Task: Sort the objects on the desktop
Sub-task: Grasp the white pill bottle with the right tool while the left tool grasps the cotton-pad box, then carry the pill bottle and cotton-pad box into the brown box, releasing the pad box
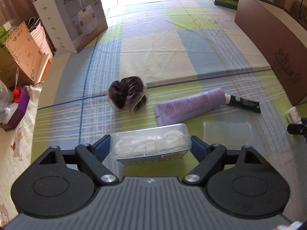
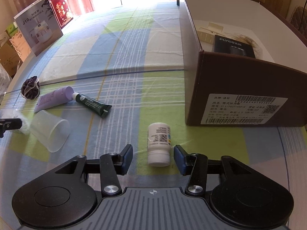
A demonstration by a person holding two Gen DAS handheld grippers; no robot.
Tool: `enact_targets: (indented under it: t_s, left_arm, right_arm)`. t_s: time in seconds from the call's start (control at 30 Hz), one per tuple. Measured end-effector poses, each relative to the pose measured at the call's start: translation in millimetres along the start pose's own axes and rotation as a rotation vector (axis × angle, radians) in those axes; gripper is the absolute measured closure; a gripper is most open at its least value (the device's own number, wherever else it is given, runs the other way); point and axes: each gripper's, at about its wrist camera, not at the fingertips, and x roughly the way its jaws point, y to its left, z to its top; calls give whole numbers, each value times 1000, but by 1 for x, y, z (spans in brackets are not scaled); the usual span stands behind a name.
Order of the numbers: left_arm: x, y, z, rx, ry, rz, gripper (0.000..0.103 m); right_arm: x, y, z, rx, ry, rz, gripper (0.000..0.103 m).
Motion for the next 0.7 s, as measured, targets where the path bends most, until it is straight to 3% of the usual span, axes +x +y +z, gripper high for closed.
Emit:
enact_targets:
  t_s: [0.23, 0.33, 0.7]
  left_arm:
    - [-16, 11, -19, -6, 10, 31, 18]
    - [-20, 10, -24, -11, 16, 36, 18]
    - [-40, -20, -25, 27, -17, 0, 18]
  right_arm:
    - [6, -3, 3, -13, -25, -27, 59]
    - [7, -1, 3, -56, -25, -23, 79]
    - [-17, -9, -7, -61, -27, 25, 79]
